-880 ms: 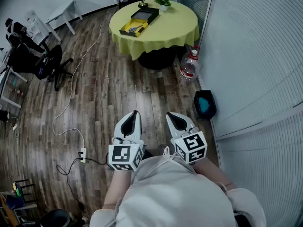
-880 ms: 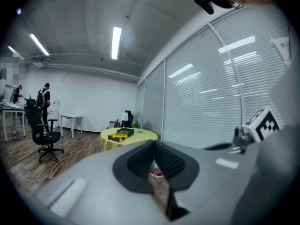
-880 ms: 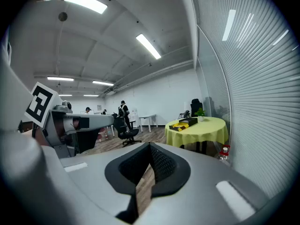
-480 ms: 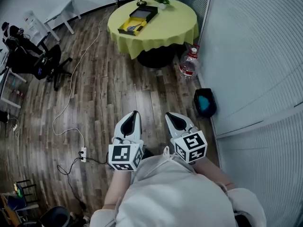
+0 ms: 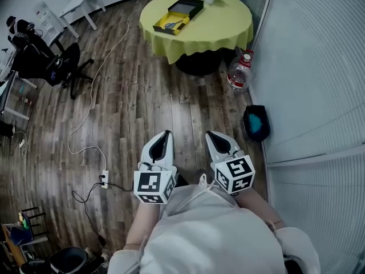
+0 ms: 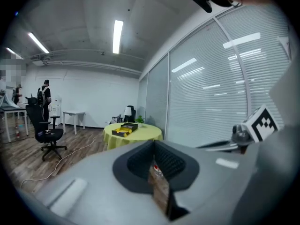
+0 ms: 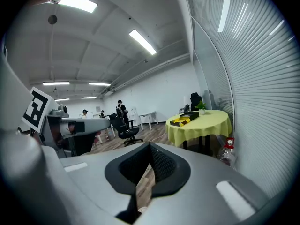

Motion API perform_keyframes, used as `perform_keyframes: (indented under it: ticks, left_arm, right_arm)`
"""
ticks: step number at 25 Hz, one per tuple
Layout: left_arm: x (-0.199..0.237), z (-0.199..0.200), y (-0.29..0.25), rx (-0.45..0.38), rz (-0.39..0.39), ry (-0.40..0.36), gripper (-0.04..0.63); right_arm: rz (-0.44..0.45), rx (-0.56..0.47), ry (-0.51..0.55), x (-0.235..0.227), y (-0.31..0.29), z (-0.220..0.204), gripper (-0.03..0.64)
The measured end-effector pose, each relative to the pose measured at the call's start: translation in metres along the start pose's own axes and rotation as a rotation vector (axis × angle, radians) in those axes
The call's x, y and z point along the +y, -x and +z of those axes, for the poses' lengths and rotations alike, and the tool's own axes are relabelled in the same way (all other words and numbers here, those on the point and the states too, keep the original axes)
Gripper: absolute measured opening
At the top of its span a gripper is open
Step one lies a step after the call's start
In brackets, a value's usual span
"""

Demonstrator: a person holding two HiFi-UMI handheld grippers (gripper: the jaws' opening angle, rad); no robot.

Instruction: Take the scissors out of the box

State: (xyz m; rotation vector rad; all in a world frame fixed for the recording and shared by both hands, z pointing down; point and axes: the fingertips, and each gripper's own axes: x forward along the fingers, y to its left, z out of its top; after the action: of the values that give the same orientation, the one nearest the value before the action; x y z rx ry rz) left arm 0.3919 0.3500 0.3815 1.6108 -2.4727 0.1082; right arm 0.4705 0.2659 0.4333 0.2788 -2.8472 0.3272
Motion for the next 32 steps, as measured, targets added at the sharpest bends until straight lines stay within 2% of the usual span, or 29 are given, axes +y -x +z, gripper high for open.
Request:
perform_keyframes:
  ticks: [5,8,17,24,27,32]
  left_arm:
    - [0.048,0.001,-0.025,0.012,-0.017,0.0,0.006]
    - [0.091,0.007,-0.042,0.01,-0.02,0.022,0.006]
    - [0.25,0.032,-0.107,0.026,-0.031,0.052,0.006]
    - [0.379,0.04,-0.137,0.017,-0.003,0.062,0.006]
    - [0.412,0.044,-0.149,0.013,0.004,0.076,0.006]
    - [0.435,0.041,-0.177,0.02,-0.007,0.107,0.006]
  right_arm:
    - [-0.009,0.012,-0.007,0.01,-0.052,0.011,-0.002]
    - [-0.02,0.017,-0.006,0.022,-0.092,0.021,-0.002]
    - [-0.062,0.04,-0.029,0.055,-0.241,0.06,-0.002]
    - [-0.093,0.032,-0.027,0.087,-0.349,0.086,-0.002]
    - [-0.098,0.038,-0.027,0.094,-0.379,0.094,-0.002]
    - [-0.102,0.067,-0.025,0.085,-0.419,0.098,-0.001]
